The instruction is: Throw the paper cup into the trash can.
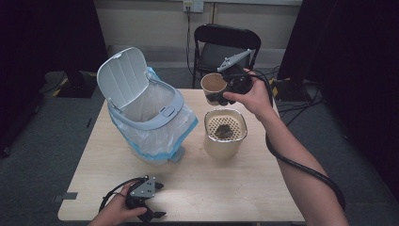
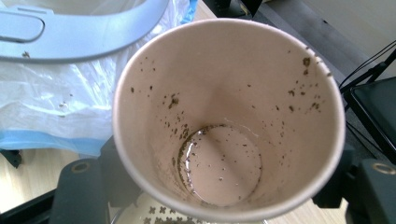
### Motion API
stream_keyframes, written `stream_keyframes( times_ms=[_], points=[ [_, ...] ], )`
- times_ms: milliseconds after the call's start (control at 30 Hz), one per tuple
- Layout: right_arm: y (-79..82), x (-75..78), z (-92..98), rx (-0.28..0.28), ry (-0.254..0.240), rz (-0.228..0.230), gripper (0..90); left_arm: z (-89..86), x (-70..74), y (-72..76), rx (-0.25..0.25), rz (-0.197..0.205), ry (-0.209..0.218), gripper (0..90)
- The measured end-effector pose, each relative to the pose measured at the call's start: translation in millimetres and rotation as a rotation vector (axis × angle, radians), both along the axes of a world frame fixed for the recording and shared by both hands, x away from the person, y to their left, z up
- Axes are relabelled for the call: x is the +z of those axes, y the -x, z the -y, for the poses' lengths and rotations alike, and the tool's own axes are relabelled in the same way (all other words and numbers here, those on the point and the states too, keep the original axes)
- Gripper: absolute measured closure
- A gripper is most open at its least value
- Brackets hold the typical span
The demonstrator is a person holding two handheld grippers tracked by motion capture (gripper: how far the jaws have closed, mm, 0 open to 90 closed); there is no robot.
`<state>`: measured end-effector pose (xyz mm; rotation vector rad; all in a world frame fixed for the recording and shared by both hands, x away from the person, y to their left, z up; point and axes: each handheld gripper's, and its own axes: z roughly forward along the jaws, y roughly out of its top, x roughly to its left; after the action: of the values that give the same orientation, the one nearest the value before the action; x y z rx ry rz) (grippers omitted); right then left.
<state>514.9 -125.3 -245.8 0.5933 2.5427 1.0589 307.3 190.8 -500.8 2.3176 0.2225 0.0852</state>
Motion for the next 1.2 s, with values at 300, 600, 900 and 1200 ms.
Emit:
stream_keyframes(
  times_ms=[300,600,900,1200],
  points=[
    [0.0,13.6,-12.6,0.019,-0.002,0.007,27.9,0.1,-0.2,-0.1,0.0,0.001,0.001,7.4],
    [-0.3,22.3,-26.4,0.033,-0.008,0.009,27.8,0.1,-0.1,0.0,-0.001,0.0,0.001,7.3],
    [-0.1,31.2,-37.9,0.043,-0.02,0.013,27.9,0.4,-0.4,0.1,-0.003,-0.004,0.003,7.1],
    [1.4,38.3,-55.6,0.056,-0.017,0.024,27.7,0.8,-0.7,0.5,-0.008,-0.016,0.005,6.4]
  ],
)
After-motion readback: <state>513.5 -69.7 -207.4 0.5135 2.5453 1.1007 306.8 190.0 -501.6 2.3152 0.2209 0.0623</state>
